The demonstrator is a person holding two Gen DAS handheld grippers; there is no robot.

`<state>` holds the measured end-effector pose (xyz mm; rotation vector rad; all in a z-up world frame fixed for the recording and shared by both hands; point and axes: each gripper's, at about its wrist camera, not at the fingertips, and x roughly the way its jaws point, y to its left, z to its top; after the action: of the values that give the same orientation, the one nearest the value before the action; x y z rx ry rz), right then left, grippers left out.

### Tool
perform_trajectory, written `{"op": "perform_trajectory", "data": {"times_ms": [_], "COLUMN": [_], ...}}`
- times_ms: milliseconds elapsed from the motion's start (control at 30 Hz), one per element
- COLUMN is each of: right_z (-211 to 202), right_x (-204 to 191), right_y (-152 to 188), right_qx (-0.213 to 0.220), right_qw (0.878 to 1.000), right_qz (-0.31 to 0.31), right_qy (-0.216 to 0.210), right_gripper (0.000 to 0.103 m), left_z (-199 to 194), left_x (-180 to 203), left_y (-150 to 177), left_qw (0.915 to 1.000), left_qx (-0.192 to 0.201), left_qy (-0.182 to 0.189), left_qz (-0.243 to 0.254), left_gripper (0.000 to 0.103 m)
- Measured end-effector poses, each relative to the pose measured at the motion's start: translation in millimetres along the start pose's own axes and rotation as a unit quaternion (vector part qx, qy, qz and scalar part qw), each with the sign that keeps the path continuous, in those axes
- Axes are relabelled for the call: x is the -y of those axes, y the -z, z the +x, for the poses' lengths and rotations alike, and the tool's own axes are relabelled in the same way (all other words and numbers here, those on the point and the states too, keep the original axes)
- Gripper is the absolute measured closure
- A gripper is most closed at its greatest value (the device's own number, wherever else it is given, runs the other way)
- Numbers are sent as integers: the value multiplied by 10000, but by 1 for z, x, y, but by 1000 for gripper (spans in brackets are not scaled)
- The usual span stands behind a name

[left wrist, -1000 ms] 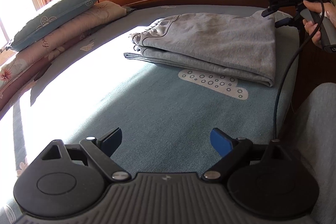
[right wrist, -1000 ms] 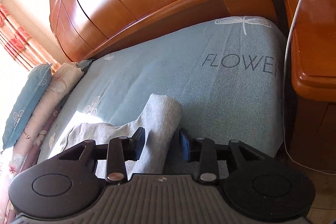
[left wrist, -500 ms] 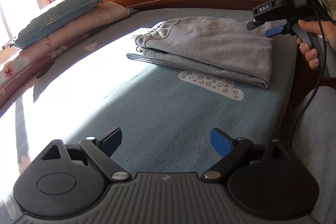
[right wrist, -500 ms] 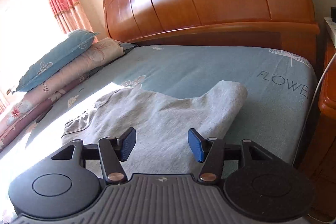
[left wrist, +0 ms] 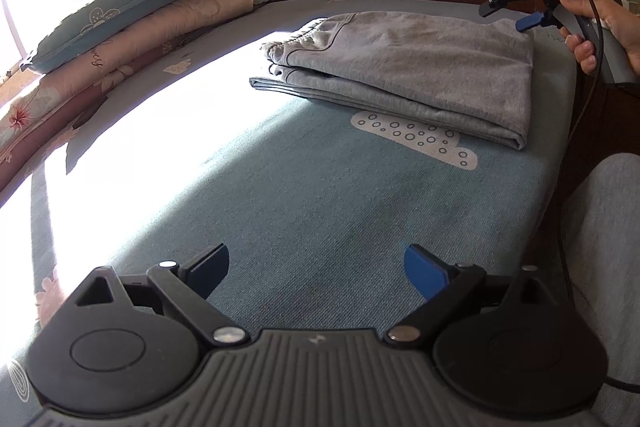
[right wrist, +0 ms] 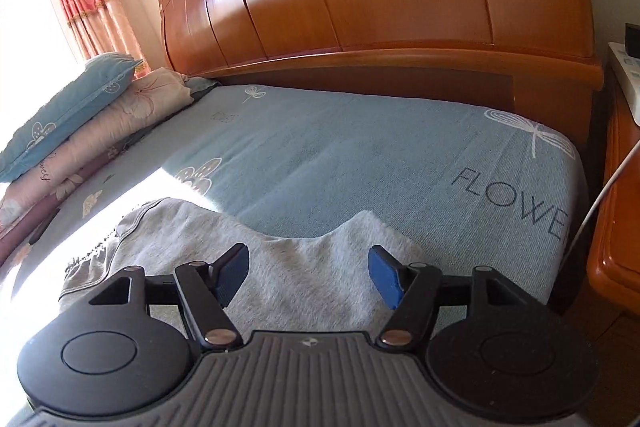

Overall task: Fold clothes
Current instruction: 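Pull both open grippers back from the folded grey pants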

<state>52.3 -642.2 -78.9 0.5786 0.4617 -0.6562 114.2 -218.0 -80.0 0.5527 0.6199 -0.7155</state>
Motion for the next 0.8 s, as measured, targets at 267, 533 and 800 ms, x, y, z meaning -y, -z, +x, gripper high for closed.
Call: {"op": "perform_trajectory", "data": {"times_ms": [267, 533, 800], "right_z": [12, -12, -49], "right_x": [-5, -17, -55], "right_y": [5, -1, 11], "right_qx": [-102, -99, -104], "right_qw": [9989, 9995, 9970], "right_qz": [-424, -293, -596], "right_qy": [171, -1, -472], "right_gripper": [31, 31, 27], "left_z": [9, 5, -4], "left_x": [-7, -12, -18], "left_y": [-1, -3, 3], "left_qw": [9996, 9991, 9983], "left_qx": [-212, -190, -178], "left_qy": [-162, -221, -226], "left_qz": [-132, -311, -514], "left_gripper": [8, 8, 8]}}
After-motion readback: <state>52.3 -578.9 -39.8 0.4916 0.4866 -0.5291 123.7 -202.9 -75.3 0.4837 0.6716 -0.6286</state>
